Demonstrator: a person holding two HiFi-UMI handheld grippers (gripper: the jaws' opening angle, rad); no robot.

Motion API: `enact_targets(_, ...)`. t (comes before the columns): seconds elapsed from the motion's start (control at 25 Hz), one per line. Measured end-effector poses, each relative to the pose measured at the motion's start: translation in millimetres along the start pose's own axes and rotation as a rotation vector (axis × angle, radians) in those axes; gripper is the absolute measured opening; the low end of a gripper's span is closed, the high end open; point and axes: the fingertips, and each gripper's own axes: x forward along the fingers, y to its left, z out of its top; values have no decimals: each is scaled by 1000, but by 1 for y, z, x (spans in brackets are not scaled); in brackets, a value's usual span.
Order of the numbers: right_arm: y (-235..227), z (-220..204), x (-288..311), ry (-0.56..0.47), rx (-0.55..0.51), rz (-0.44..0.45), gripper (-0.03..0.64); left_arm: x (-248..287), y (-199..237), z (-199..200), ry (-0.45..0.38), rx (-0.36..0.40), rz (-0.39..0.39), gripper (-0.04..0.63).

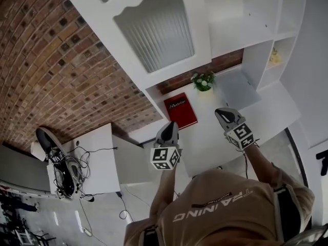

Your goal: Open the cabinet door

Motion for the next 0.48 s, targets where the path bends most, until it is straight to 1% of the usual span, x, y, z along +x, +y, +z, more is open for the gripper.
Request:
enact_targets(0.12,0,10,3,-27,-11,2,14,-2,0,14,-36,9,6,9)
enact_targets(0.24,6,12,5,-35,-26,19,14,-3,-2,22,-58,7,3,8)
enact_targets(0.48,10,3,0,-13,-7,22,14,-3,-8,19,-42,2,-5,9)
